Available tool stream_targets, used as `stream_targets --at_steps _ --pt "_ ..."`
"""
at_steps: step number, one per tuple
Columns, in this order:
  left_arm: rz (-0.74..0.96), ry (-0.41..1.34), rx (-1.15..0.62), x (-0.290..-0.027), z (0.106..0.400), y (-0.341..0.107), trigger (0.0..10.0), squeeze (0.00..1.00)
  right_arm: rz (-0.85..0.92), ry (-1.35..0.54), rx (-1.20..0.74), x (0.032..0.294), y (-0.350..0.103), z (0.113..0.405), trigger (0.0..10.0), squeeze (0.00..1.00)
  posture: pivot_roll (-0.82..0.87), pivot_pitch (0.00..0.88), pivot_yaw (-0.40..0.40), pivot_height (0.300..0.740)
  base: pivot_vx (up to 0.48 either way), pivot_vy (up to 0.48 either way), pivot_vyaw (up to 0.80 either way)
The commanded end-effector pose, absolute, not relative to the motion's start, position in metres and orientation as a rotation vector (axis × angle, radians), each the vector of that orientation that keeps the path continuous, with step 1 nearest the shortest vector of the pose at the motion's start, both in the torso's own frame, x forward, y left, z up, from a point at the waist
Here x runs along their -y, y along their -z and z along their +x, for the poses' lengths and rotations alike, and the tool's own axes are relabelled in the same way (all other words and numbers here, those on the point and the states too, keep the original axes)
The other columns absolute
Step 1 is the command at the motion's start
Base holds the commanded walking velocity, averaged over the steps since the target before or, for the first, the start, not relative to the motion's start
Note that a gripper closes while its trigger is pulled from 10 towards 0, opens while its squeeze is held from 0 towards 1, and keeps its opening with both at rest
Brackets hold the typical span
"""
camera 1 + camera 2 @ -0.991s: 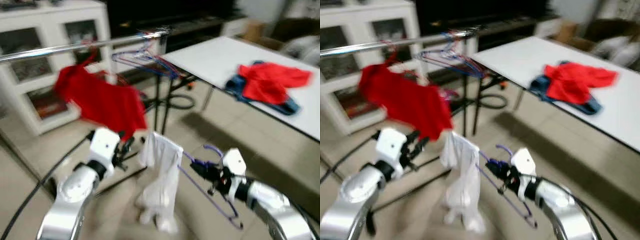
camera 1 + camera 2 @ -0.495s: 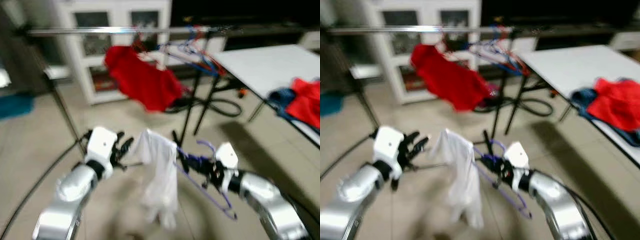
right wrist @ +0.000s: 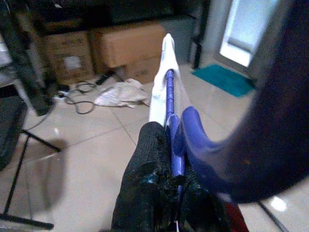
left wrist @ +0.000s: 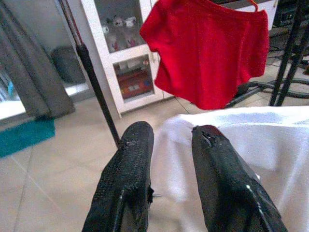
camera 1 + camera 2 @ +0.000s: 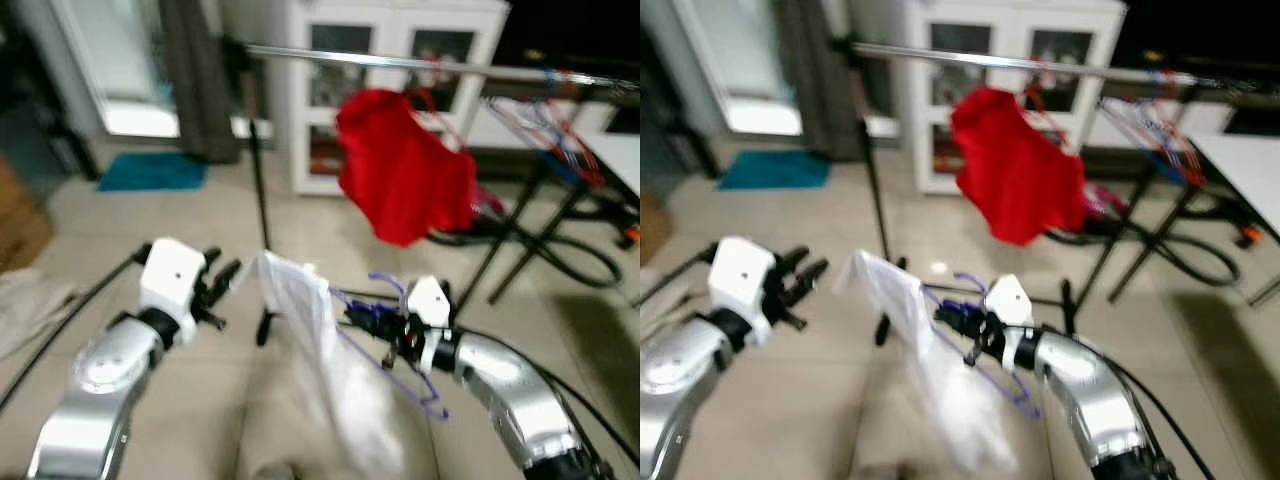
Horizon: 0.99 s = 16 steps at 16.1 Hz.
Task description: Hang hanger
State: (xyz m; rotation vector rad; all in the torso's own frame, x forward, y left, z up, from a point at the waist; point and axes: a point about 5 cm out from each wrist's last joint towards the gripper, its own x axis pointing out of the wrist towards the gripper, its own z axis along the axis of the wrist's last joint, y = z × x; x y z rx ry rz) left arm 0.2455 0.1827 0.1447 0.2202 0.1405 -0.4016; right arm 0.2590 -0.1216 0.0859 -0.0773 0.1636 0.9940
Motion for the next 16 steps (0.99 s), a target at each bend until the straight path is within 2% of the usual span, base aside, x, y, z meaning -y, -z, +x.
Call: stream_targets --at_steps 1,3,5,6,7,10,15,16 --pt "0.225 0.432 -0.12 -0.175 0.246 -0.147 10.0 0.0 -0.1 -0.982 -0.151 0.129 -0.088 0.262 10.0 0.0 0.23 0.0 0.01 0.74 0.0 0.48 0.8" --pt "0.312 0.429 -0.076 -0.169 0.25 -0.149 10.0 0.0 -0.112 -0.971 -0.147 0.135 -0.088 0.264 10.0 0.0 0.22 0.0 0.006 0.74 0.0 -0.24 0.8" --pt "0.286 0.425 -0.091 -0.168 0.251 -0.147 10.0 0.0 -0.117 -0.97 -0.146 0.137 -0.089 0.264 10.0 0.0 0.21 0.0 0.004 0.74 0.0 -0.48 0.8" --pt "0.242 0.451 -0.116 -0.165 0.253 -0.146 10.0 0.0 -0.137 -0.98 -0.141 0.14 -0.092 0.265 10.0 0.0 0.2 0.0 -0.002 0.74 0.0 0.48 0.8" --pt "0.282 0.515 -0.083 -0.161 0.255 -0.151 10.0 0.0 -0.159 -0.987 -0.136 0.144 -0.096 0.266 10.0 0.0 0.19 0.0 -0.008 0.74 0.0 0.48 0.8" --pt "0.359 0.688 0.001 -0.165 0.268 -0.18 10.0 0.0 -0.207 -1.017 -0.126 0.152 -0.107 0.269 10.0 0.0 0.18 0.0 -0.04 0.74 0.0 0.0 0.8" --pt "0.389 0.979 -0.01 -0.173 0.282 -0.21 10.0 0.01 -0.248 -1.067 -0.104 0.161 -0.124 0.278 10.0 0.0 0.18 0.0 -0.066 0.74 0.0 0.0 0.0" --pt "0.37 1.089 -0.057 -0.174 0.282 -0.211 10.0 1.0 -0.255 -1.101 -0.086 0.163 -0.13 0.278 10.0 0.0 0.18 0.0 -0.064 0.74 0.0 0.0 0.0"
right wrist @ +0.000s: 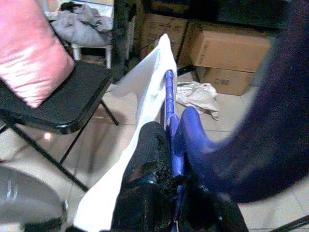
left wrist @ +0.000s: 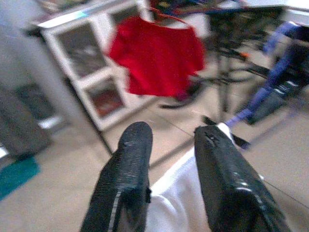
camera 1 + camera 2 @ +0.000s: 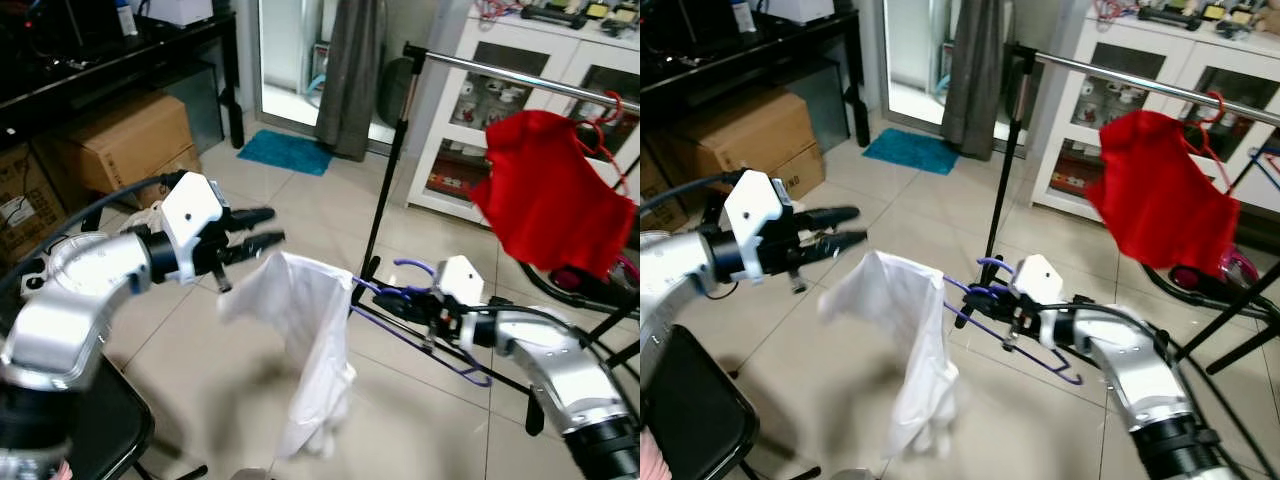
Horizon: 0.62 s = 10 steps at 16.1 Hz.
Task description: Hang hanger
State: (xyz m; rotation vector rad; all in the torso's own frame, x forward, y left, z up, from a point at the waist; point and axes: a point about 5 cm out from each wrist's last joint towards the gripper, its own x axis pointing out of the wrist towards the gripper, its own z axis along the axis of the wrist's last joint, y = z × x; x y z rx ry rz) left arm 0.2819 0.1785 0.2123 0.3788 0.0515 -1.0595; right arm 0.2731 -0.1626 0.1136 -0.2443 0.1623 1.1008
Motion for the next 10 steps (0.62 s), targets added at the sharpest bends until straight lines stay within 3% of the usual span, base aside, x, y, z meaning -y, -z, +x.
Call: stream_targets --at_steps 1,5,6,7,8,10 --pt "0.342 1.181 -0.113 -0.175 0.282 -0.21 10.0 1.0 -0.265 -1.133 -0.075 0.163 -0.135 0.277 10.0 0.0 0.17 0.0 -0.064 0.74 0.0 0.0 0.0" --pt "0.294 1.382 -0.212 -0.172 0.295 -0.212 10.0 1.0 -0.365 -1.305 -0.068 0.162 -0.15 0.266 10.0 0.0 0.15 0.0 -0.048 0.74 0.0 0.0 0.0" --pt "0.3 1.444 -0.231 -0.169 0.297 -0.21 10.0 0.46 -0.393 -1.342 -0.067 0.161 -0.154 0.263 10.0 0.0 0.14 0.0 -0.04 0.74 0.0 0.0 0.0" --pt "0.324 1.489 -0.241 -0.165 0.299 -0.207 10.0 0.28 -0.412 -1.366 -0.064 0.161 -0.158 0.26 10.0 0.0 0.13 0.0 -0.03 0.74 0.0 0.0 0.0" --pt "0.347 1.542 -0.236 -0.161 0.299 -0.205 10.0 0.0 -0.428 -1.387 -0.062 0.16 -0.161 0.257 10.0 0.0 0.12 0.0 -0.027 0.74 0.0 0.0 0.0" --pt "0.332 1.593 -0.221 -0.151 0.301 -0.203 10.0 0.0 -0.44 -1.4 -0.065 0.159 -0.165 0.255 10.0 0.0 0.11 0.0 -0.022 0.74 0.0 0.0 0.0"
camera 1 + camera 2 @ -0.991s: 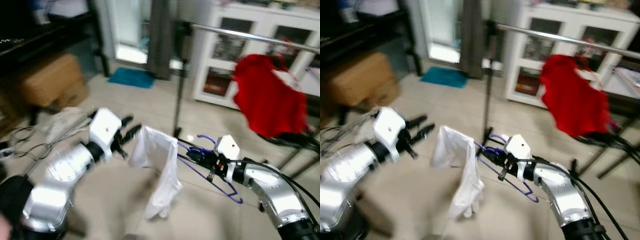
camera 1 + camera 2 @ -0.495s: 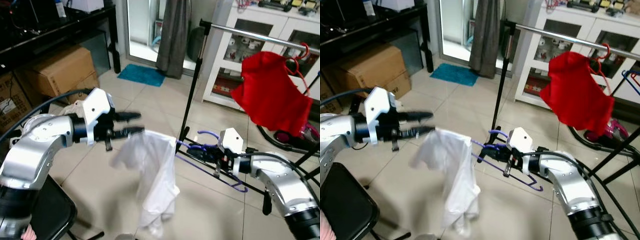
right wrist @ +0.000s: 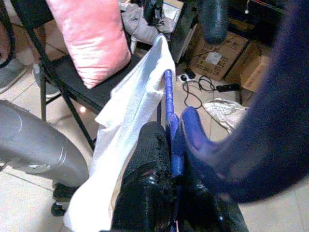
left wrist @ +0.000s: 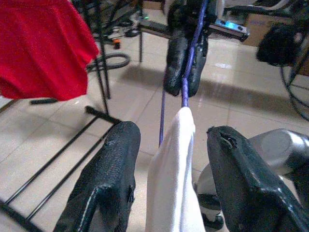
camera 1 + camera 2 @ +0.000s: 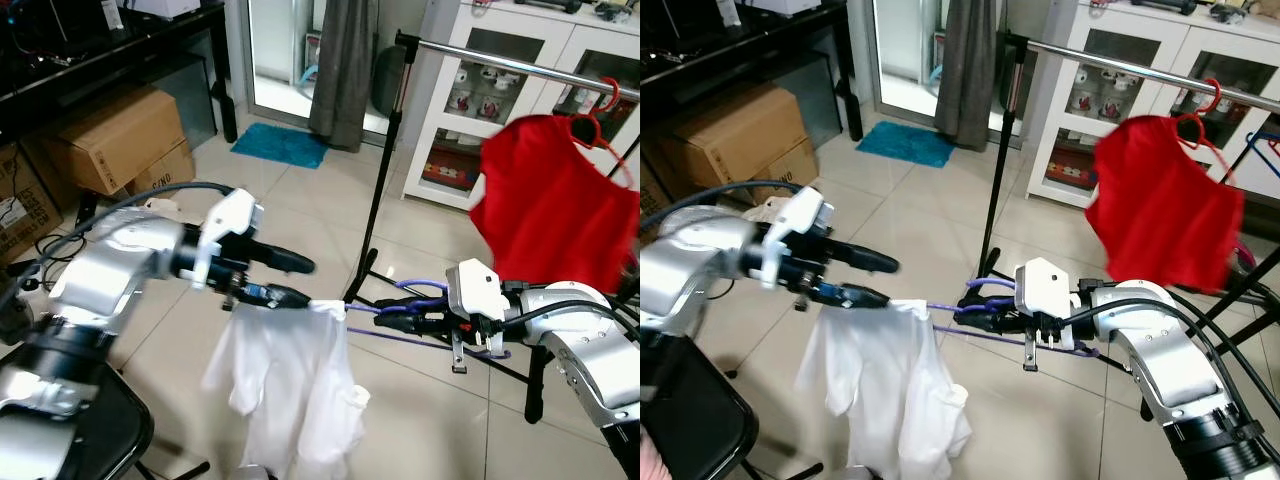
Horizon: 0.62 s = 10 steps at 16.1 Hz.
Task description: Hang hanger
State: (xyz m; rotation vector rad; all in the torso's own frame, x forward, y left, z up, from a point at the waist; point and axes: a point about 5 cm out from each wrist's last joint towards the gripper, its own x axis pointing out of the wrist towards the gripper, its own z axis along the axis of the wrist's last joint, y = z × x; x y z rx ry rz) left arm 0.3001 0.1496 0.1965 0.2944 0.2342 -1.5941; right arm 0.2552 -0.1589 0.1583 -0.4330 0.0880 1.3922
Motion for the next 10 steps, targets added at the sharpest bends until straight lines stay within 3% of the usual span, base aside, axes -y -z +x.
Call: stream_targets --at_steps 1,3,5,6,7,10 --pt "0.317 1.63 -0.223 -0.142 0.302 -0.202 10.0 0.0 -0.454 -1.396 -0.077 0.161 -0.165 0.254 10.0 0.0 0.1 0.0 -0.02 0.74 0.0 0.0 0.0" --pt "0.307 1.68 -0.221 -0.132 0.303 -0.198 10.0 0.0 -0.463 -1.389 -0.092 0.161 -0.165 0.254 10.0 0.0 0.09 0.0 -0.017 0.74 0.0 0.0 0.0" --pt "0.441 1.66 -0.276 -0.136 0.306 -0.184 9.7 0.0 -0.461 -1.39 -0.088 0.16 -0.167 0.254 10.0 0.0 0.09 0.0 -0.018 0.74 0.0 0.0 0.0" --pt "0.478 1.657 -0.281 -0.141 0.307 -0.179 2.0 0.0 -0.461 -1.393 -0.085 0.159 -0.169 0.253 10.0 0.0 0.09 0.0 -0.019 0.74 0.0 0.0 0.0" --pt "0.469 1.661 -0.284 -0.143 0.307 -0.178 0.0 0.0 -0.462 -1.394 -0.085 0.16 -0.169 0.253 10.0 0.0 0.09 0.0 -0.021 0.74 0.0 0.0 0.0" --pt "0.511 1.653 -0.251 -0.142 0.31 -0.178 0.0 0.0 -0.463 -1.405 -0.079 0.159 -0.172 0.255 10.0 0.0 0.09 0.0 -0.028 0.74 0.0 0.0 0.0"
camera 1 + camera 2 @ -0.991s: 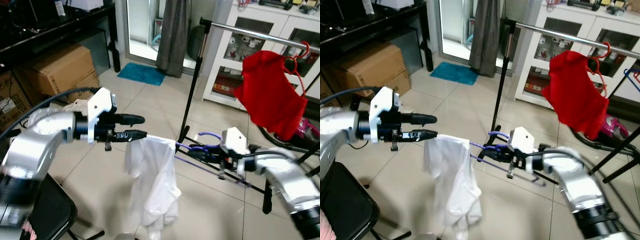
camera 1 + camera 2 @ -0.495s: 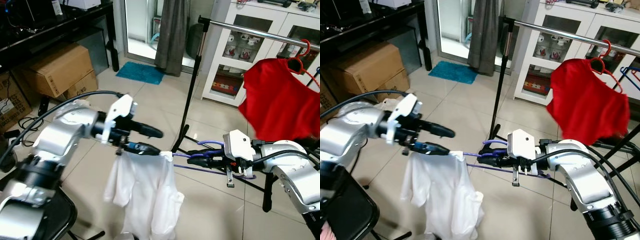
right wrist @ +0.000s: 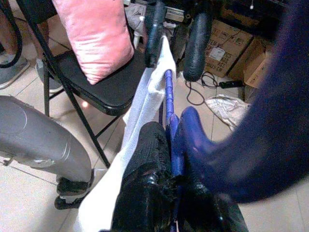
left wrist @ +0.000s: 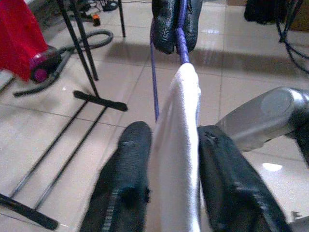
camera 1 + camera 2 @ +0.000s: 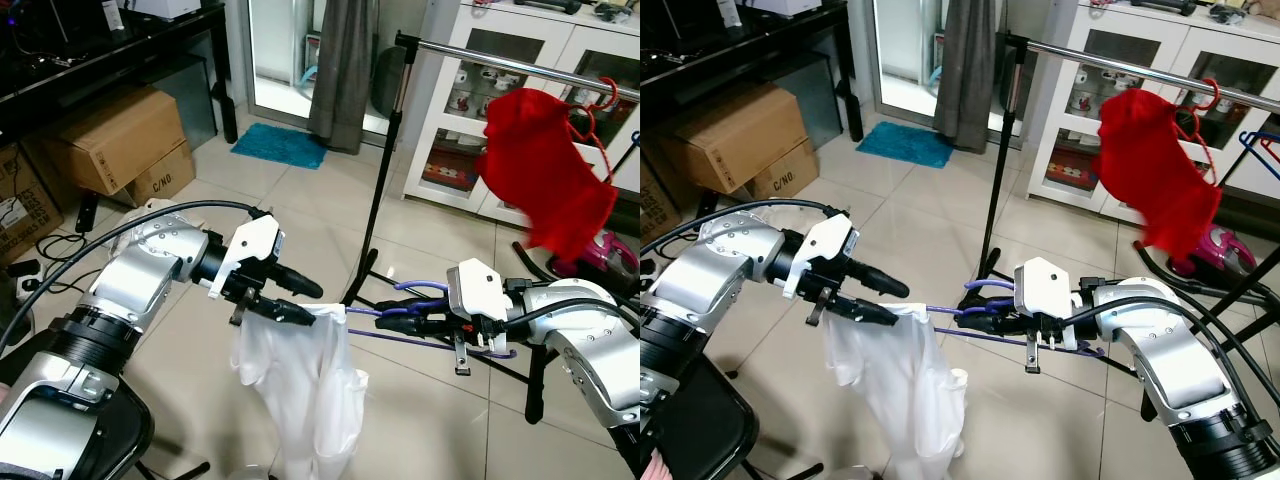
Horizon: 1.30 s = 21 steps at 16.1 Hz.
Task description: Hang hanger
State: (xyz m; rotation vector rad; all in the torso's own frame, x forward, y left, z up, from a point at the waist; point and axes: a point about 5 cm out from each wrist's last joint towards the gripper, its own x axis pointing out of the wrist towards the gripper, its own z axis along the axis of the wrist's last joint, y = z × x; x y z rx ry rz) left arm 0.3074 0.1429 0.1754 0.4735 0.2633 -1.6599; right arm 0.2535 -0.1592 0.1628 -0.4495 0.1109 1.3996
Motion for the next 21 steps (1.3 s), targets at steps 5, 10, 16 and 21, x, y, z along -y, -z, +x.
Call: stream_targets --at_steps 5,10,16,21 --pt "0.632 1.627 -0.299 -0.146 0.314 -0.164 0.0 0.0 -0.455 -1.423 -0.078 0.157 -0.175 0.253 10.0 0.0 0.09 0.0 -0.027 0.74 0.0 0.0 0.0" --pt "0.609 1.613 -0.232 -0.138 0.322 -0.171 0.0 0.0 -0.451 -1.429 -0.067 0.155 -0.179 0.254 10.0 0.0 0.09 0.0 -0.02 0.74 0.0 0.0 0.0" --pt "0.551 1.634 -0.153 -0.136 0.319 -0.178 0.0 0.0 -0.369 -1.422 -0.119 0.161 -0.18 0.256 10.0 1.0 0.08 0.0 -0.016 0.74 0.0 0.0 0.0" --pt "0.564 1.556 -0.22 -0.161 0.319 -0.17 0.0 0.0 -0.457 -1.334 -0.168 0.198 -0.189 0.261 10.0 1.0 0.08 0.0 -0.015 0.74 0.0 0.0 0.0"
